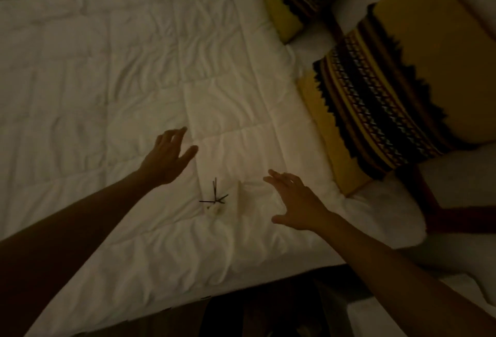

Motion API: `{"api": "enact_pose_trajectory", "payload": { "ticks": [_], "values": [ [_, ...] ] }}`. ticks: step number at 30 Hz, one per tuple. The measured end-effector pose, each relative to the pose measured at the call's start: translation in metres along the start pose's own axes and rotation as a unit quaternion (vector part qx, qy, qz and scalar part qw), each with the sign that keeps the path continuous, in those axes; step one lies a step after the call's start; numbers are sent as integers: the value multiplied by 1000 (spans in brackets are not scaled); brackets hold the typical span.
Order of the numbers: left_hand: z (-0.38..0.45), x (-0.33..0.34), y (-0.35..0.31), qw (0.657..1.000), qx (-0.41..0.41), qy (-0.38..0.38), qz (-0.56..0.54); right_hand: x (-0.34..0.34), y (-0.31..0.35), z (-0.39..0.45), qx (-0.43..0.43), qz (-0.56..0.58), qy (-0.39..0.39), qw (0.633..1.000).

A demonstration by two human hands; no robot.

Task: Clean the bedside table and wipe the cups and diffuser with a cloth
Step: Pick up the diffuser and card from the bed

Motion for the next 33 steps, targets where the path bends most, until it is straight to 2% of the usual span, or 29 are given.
{"api": "enact_pose_trajectory", "payload": {
  "ticks": [3,6,9,14,18,22,25,29,33],
  "values": [
    [-30,26,61,998,-55,16,12,20,34,30,-9,-5,30,999],
    [-53,79,85,994,-45,102,-7,41,55,57,-28,-35,24,999],
    [-60,133,75,985,-1,165,-55,69,60,80,-47,-66,43,996],
    [-51,195,42,969,59,186,-154,98,57,111,-64,-54,60,995],
    [-38,207,31,960,107,149,-212,112,53,123,-65,-55,45,995],
    [-19,213,35,952,118,206,-191,111,44,132,-47,12,45,998],
    [-12,200,28,951,126,215,-184,103,40,126,-36,41,25,998],
    [1,179,-13,948,172,223,-149,80,13,94,27,74,-46,996],
    [12,173,-79,935,230,237,-128,52,-42,32,115,107,-135,978]
  ]
}}
Point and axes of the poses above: each hand's wrist, its own z-axis towards the middle knuckle, its own x-axis out of the palm, y = z × x, the point moved 9 cm from there along z, towards the middle knuckle, and after that the axes turned 11 degrees about x, right-handed, at the moved point
